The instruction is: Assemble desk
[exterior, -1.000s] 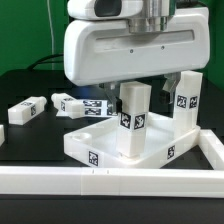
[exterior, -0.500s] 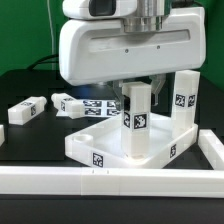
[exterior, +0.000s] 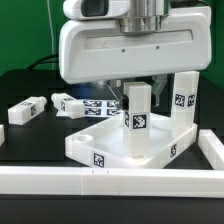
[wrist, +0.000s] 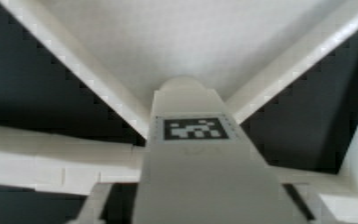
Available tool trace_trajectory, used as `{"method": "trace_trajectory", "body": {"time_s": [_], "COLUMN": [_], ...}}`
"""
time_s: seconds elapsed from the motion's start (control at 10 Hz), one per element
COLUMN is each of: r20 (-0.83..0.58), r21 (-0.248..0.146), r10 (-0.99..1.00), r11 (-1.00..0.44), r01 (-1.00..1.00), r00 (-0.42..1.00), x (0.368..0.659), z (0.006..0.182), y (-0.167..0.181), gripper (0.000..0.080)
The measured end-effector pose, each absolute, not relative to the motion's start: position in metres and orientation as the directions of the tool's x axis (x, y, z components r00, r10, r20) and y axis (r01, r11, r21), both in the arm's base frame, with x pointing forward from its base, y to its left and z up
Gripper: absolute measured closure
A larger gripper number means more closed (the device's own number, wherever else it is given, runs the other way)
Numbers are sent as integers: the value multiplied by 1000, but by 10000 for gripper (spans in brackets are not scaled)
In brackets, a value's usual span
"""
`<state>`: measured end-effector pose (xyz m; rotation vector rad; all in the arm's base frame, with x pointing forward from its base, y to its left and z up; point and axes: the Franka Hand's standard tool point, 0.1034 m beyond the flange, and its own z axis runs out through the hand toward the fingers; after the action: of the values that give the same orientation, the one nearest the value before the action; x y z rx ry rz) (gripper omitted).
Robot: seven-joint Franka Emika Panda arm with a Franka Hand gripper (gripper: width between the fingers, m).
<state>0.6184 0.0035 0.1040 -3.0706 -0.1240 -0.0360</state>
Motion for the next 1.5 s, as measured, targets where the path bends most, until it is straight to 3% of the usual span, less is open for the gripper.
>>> {"method": "trace_trajectory", "body": {"time_s": [0.3,0.7,0.9,1.0,1.1,1.2,1.3,1.4,1.5], "r20": [-2,-54,-60,-57,-51,-49,-42,-31,-21], "r21": [-73,-82,-84,-86,-90,-91,-94,-99,-102], "r10": [-278,-672,-701,-675,-610,-589,-522,-424,-323], "r11": [-958,-734,-706,-731,-786,-801,-847,-900,-941], "r01": [-277,-674,-703,-677,-612,-591,-524,-425,-323], "r00": [961,739,711,735,791,806,852,905,946], "x": [618,616,616,616,616,616,616,615,615], "z": [104,101,101,100,100,100,100,100,100], "y": [15,29,30,30,30,30,31,33,34], "gripper": [509,509,509,413,413,234,234,165,154]}}
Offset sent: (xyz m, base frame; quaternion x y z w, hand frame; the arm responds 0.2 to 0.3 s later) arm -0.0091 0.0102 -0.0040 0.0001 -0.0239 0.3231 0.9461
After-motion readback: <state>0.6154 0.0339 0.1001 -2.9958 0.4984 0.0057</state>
